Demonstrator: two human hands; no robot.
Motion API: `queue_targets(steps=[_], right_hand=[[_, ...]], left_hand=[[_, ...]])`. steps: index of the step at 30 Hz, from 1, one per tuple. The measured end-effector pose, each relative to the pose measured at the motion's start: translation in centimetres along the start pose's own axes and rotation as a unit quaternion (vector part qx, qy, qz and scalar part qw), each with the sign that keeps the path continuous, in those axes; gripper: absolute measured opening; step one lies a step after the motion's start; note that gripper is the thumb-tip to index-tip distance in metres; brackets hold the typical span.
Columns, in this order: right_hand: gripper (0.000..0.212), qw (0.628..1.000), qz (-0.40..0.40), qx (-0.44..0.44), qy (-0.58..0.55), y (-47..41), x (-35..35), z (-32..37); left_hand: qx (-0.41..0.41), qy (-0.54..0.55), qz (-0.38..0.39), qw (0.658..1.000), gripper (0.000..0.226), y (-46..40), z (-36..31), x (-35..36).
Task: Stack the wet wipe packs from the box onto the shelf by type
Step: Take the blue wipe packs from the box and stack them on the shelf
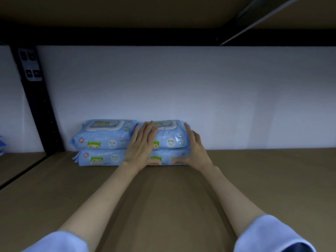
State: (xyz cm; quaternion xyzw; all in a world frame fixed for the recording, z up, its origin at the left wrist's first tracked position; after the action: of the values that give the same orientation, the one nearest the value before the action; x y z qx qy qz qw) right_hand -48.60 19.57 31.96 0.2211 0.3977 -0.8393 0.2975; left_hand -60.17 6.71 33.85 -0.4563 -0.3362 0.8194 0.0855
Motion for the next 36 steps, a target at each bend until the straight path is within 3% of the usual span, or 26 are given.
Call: queue_targets(steps=[6, 18, 24, 32, 36], right_hand=[[0.114, 0.999, 0.004, -0.034, -0.042, -0.1, 1.7, 1.9], [0.111, 0.999, 0.032, 0.007, -0.015, -0.4, 2.4, 1.9], [0.101, 0.969, 0.048, 0.084, 0.229, 1.0, -0.5, 2.5], [0.070, 0.969, 0.043, 0.061, 0.236, 10.2, -7.8, 6.8], [0.061, 0.968, 0.047, 0.027, 0.246, 17.0, -11.4, 9.4]], left_hand=[[-0.021, 0.007, 0.029, 0.999, 0.140, -0.4, -0.7, 0.1], [-0.052, 0.003, 0.076, 0.996, 0.139, -1.0, -0.3, -0.2], [-0.039, -0.019, 0.153, 0.987, 0.101, -0.3, -0.9, -3.7], [-0.101, 0.118, 0.167, 0.974, 0.066, 6.7, -6.0, -11.6], [-0.091, 0.147, 0.110, 0.979, 0.055, 11.0, -10.4, -17.3]])
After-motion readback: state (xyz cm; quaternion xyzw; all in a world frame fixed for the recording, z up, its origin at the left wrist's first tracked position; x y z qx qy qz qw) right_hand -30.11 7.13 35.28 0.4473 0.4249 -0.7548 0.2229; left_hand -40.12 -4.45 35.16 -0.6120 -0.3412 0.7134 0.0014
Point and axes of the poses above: each hand's wrist, its own y-axis away from the middle knuckle, its own x-axis out of the palm, z = x × y, the point moved 6 cm from there along -y, towards the middle knuckle, and after that the axes turned 3 degrees about -z, right-handed, at the moved point
